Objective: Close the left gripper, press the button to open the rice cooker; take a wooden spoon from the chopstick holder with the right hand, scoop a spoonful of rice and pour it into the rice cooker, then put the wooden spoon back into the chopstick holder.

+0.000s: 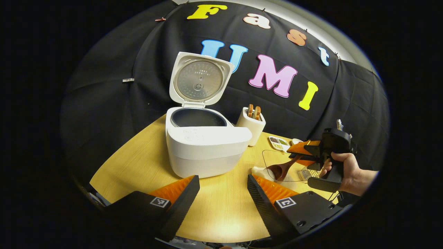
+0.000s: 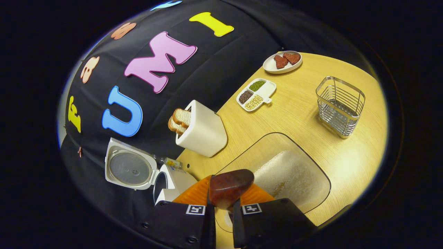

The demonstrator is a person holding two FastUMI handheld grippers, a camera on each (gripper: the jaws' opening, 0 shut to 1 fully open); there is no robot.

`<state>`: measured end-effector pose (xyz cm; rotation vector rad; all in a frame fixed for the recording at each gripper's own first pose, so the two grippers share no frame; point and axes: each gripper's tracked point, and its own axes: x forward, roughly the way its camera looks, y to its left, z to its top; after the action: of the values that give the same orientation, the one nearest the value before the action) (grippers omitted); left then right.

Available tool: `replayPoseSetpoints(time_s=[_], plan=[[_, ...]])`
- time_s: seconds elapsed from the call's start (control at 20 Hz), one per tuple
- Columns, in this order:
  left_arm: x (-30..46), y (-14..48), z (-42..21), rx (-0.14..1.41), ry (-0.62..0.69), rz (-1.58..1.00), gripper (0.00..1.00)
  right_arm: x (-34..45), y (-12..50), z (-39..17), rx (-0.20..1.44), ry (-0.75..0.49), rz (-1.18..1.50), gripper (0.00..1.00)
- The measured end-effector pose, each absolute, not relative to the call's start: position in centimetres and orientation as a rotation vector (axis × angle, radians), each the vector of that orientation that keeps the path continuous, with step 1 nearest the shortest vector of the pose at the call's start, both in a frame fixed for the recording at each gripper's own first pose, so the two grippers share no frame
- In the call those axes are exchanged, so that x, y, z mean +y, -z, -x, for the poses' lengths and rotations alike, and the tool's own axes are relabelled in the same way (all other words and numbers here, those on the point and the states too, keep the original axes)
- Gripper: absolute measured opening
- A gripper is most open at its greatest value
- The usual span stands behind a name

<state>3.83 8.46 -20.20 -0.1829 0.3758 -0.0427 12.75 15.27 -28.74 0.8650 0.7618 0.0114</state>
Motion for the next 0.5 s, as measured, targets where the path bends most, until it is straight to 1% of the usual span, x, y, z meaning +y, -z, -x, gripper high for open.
replayPoseSetpoints(time_s=[0.25, 0.5], plan=[[8.1, 19.7, -3.5, 0.365, 0.047, 0.17, 0.96, 11.8, 27.7, -13.6, 0.724, 0.052, -0.941, 0.24], [7.9, 19.4, -2.8, 0.354, 0.041, 0.162, 0.96, 8.0, 25.1, -14.8, 0.664, 0.107, -1.054, 0.23]])
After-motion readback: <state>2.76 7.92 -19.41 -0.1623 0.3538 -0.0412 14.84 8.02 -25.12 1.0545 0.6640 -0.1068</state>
